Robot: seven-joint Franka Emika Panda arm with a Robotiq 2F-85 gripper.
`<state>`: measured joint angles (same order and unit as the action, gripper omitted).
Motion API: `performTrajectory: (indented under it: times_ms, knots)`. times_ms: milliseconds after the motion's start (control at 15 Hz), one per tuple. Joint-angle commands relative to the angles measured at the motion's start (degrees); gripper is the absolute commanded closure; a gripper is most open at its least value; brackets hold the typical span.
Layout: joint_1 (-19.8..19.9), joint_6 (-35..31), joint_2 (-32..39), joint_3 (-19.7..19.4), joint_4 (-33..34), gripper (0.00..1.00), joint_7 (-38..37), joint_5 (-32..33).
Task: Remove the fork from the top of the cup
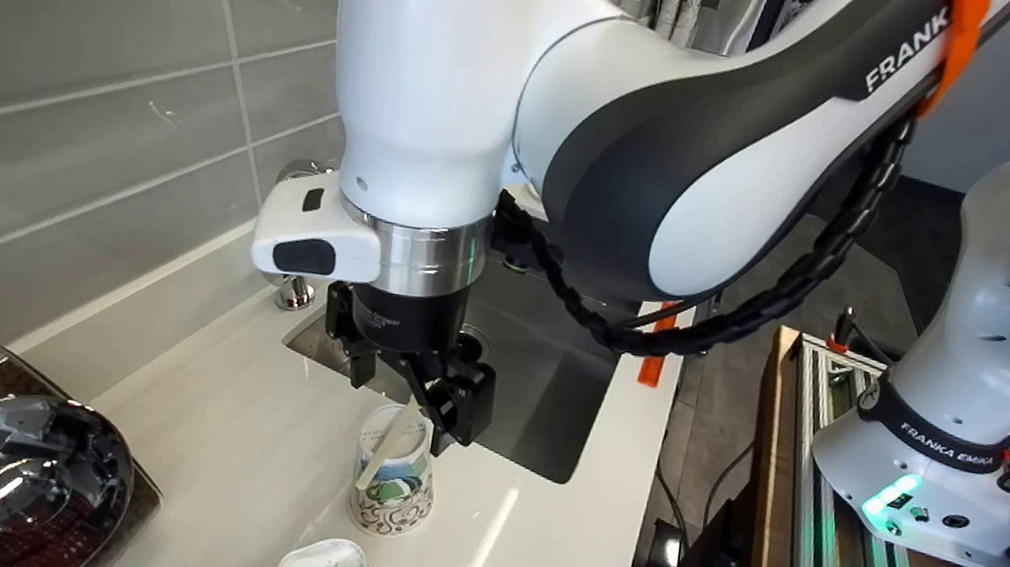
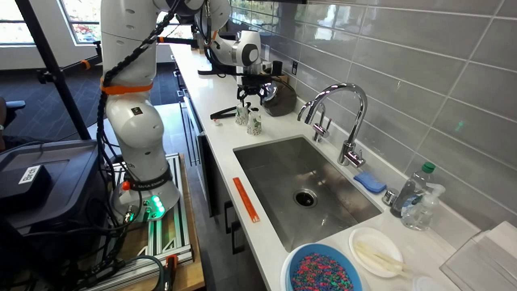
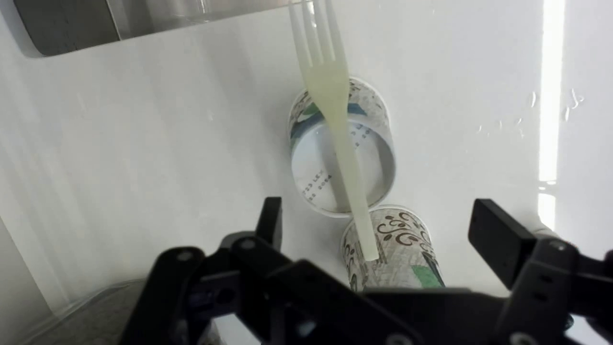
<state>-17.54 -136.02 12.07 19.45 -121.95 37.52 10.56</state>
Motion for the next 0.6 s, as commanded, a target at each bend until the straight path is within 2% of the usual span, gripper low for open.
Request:
performTrajectory:
  times_ms: [0, 533]
  knots:
    - [0.60, -0.22, 1.60, 0.59, 0.32, 0.00, 1.60, -1.20]
    - [0.69, -0.19, 3.94, 0.64, 0.87, 0.00, 1.48, -0.82]
